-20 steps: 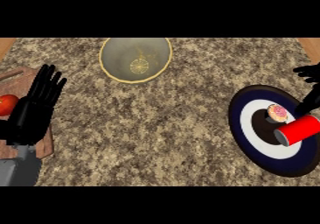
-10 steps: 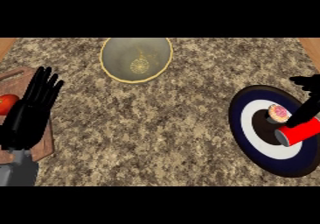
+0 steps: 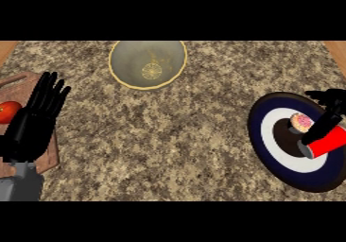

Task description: Pick the cupcake from the plate and place it in the bowl

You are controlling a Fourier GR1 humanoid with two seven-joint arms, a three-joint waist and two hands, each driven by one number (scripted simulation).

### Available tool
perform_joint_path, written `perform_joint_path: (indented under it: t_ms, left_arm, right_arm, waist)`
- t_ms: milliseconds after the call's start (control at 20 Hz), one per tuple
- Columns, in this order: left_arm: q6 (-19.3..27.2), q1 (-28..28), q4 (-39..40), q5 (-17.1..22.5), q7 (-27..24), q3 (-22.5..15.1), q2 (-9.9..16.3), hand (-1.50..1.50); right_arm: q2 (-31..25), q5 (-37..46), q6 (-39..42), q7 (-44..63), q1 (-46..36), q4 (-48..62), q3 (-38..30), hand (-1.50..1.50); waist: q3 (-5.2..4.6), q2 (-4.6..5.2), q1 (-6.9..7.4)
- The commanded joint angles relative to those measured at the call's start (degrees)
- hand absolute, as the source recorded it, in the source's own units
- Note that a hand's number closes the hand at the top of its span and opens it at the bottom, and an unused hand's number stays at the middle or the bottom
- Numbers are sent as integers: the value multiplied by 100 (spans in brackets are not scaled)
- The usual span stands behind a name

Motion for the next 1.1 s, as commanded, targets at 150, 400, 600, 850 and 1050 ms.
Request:
perform_joint_path:
  t_ms: [150, 400, 600, 850, 1050]
  left_arm:
    - [-110, 33, -104, -14, 118, 157, 3, 0]
    - [-105, 89, -296, -83, 282, 86, -78, 0]
    - [-202, -158, 538, -340, -407, 6, -286, 0]
    - [-286, 186, 26, -200, -131, 183, -190, 0]
    - [-219, -338, 203, -57, 284, 266, -30, 0]
  right_arm:
    - [266, 659, 18, -761, -189, 1098, -166, -150]
    - [637, 971, 131, -531, -500, 1150, -21, 150]
    - [222, 1545, 241, -1846, -437, 1403, 335, 150]
    - [253, 1870, 416, -1856, -677, 1478, 206, 150]
    - [1567, 2029, 171, -1542, -1035, 356, 988, 150]
  waist:
    - [1, 11, 37]
    - [0, 4, 34]
    - [1, 29, 30]
    - [-1, 4, 29]
    - [-10, -50, 70]
